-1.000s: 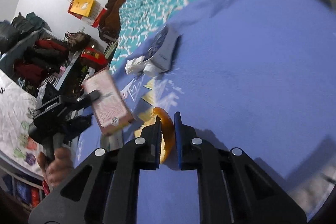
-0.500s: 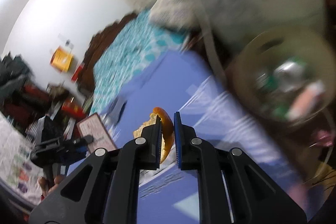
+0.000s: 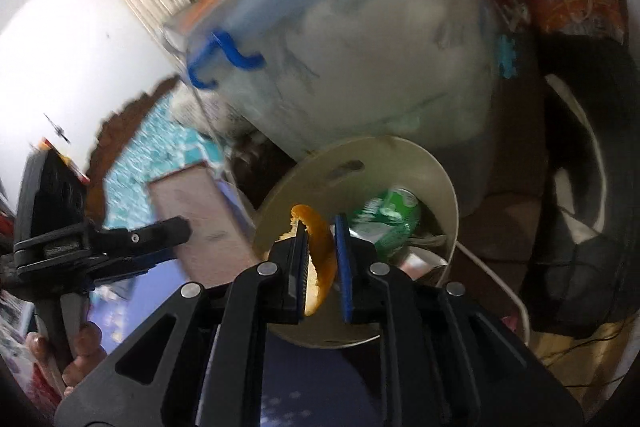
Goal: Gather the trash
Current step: 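Carry the yellow box and orange lid to the wastebasket and release both, then return both grippers to the remaining trash on the bed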
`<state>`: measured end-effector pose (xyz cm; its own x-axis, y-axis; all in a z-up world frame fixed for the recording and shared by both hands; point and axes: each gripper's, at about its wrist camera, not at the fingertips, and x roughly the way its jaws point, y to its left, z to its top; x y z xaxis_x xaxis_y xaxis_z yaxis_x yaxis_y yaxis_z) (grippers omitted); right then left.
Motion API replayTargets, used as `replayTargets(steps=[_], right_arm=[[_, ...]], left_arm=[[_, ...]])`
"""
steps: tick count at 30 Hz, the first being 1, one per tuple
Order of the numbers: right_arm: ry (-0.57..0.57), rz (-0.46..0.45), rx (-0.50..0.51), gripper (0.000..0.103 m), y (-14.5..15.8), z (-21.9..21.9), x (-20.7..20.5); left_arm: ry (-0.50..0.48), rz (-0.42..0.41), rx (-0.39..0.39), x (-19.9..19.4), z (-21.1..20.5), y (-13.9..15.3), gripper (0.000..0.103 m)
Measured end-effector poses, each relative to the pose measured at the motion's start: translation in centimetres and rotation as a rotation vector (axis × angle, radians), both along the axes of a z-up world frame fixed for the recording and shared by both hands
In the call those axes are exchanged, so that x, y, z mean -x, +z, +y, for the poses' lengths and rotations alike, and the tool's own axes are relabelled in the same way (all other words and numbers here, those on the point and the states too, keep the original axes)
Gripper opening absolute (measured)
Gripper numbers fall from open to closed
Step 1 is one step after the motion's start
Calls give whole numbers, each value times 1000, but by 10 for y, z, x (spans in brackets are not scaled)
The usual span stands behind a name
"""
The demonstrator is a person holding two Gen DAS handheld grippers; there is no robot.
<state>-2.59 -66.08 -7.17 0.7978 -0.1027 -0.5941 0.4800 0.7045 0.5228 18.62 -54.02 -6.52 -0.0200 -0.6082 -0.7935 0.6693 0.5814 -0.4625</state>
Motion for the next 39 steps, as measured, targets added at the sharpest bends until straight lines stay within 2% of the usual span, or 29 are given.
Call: replayTargets(steps=[1,2,3,4,6,8,12,15,18,22,29,34,39], right_arm=[[7,15,-11,33,-5,-1,-4],[9,7,-39,58,-11,-1,-6],[-6,-17,-52,72,-11,0,-4],[-29,-46,-36,79,-8,2,0],[-34,-65,-3,77,-2,9,5],[-34,-86,-21,73,2,15,9],[2,-130,-47,73,15,40,14],[57,-156,-59,73,27,68,11],[145,-175,-76,73,32,111,3],[285,-157,-133,73,23,178,-16],[505,-59,-215,60,-11,287,-56],[616,-14,-206,59,-23,350,-78],[681,10,-161,59,-26,387,-96]], left_arm=[[22,-11,-25,-1,-2,-7,76],[33,-1,-47,-3,-1,-16,71],[26,34,-47,-5,3,-21,68],[22,64,-37,-5,7,-24,68],[27,55,-13,-4,27,-16,68],[25,19,17,0,49,-2,68],[31,-33,83,13,97,28,68],[46,-98,101,30,152,39,69],[81,-156,77,48,199,41,69],[160,-229,10,65,271,31,69],[320,-242,-47,82,377,17,69],[463,-281,-81,90,444,10,69],[566,-275,-106,93,486,-4,69]])
